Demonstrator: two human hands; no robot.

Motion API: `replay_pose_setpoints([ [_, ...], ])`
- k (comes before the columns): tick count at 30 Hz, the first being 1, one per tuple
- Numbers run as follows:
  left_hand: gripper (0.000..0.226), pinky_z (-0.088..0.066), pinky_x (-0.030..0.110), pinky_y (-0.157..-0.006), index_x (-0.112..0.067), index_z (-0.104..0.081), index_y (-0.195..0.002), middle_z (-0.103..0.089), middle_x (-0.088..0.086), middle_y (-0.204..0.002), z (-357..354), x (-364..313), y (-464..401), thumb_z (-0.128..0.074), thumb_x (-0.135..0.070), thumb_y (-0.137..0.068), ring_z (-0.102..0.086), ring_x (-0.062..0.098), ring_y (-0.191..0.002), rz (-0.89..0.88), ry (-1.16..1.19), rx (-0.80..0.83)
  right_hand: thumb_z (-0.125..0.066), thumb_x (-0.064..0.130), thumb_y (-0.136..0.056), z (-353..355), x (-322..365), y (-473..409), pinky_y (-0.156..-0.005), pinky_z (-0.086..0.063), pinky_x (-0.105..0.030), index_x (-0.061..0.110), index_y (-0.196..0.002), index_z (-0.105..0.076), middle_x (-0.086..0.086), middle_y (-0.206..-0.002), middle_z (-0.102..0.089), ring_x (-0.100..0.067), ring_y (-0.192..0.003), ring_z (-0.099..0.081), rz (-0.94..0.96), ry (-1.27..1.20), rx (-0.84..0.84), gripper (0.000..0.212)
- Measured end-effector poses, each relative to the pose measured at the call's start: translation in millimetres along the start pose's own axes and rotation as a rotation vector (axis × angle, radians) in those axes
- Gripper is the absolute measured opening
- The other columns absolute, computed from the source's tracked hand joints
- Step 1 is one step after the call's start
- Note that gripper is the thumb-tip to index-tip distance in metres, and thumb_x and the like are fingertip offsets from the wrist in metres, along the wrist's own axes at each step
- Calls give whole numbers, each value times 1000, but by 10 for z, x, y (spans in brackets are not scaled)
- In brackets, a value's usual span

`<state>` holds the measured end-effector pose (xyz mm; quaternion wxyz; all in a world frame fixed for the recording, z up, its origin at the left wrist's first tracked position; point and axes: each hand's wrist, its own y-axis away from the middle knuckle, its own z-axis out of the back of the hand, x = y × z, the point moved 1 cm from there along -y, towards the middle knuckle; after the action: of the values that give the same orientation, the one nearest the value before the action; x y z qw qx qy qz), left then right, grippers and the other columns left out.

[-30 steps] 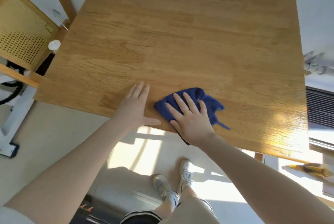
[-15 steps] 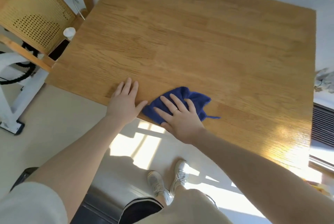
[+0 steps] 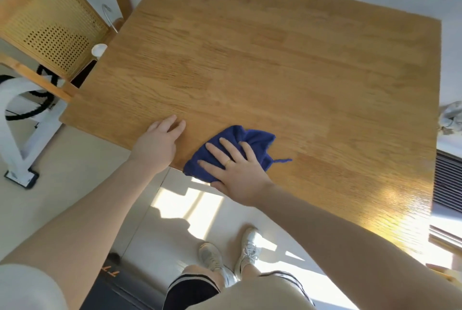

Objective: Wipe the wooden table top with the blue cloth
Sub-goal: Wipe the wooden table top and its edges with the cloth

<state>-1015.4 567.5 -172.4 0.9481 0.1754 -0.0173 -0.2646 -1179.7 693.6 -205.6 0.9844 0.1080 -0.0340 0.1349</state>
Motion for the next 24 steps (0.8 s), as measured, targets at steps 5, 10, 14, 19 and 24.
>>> replay_pose_setpoints([
  [5, 60, -35, 33, -106, -27, -20, -149, -14, -3, -157, 37, 26, -29, -34, -4, -95, -16, 25, -139, -13, 5, 25, -23, 51, -95, 149, -266, -394, -109, -18, -52, 40, -141, -29, 2, -154, -24, -26, -141, -20, -69, -49, -41, 48],
  [10, 58, -38, 29, -100, -28, -27, -147, -23, -2, -153, 105, 146, -98, -35, -4, -95, -24, 22, -133, -131, -15, -3, -18, 49, -97, 249, -282, -774, -111, -2, -55, 36, -146, -7, -1, -157, 0, -29, -143, 4, -411, -107, -51, 52],
  [14, 56, -33, 33, -105, -32, -31, -145, -27, -3, -150, 182, 298, -178, -36, -7, -95, -28, 22, -131, -260, -79, 23, -20, 50, -92, 112, 222, -521, -106, -24, -58, 32, -141, -32, -6, -151, -30, -35, -137, -27, -321, -7, -70, 54],
  [19, 53, -14, 38, -115, -27, -36, -143, -40, -4, -144, 278, 623, -308, -41, -7, -95, -30, 20, -135, -500, -52, -8, -25, 51, -90, 76, 240, -501, -98, -37, -53, 37, -132, -44, -1, -143, -44, -30, -129, -42, -128, 6, -52, 49],
  [24, 49, -31, 38, -109, -18, -39, -142, -41, 2, -145, 299, 1012, -456, -48, -14, -94, -35, 23, -132, -363, 161, -67, -17, 52, -95, 268, 37, -1167, -109, -7, -54, 40, -144, -18, 1, -157, -10, -29, -143, -5, -560, -139, -84, 51],
])
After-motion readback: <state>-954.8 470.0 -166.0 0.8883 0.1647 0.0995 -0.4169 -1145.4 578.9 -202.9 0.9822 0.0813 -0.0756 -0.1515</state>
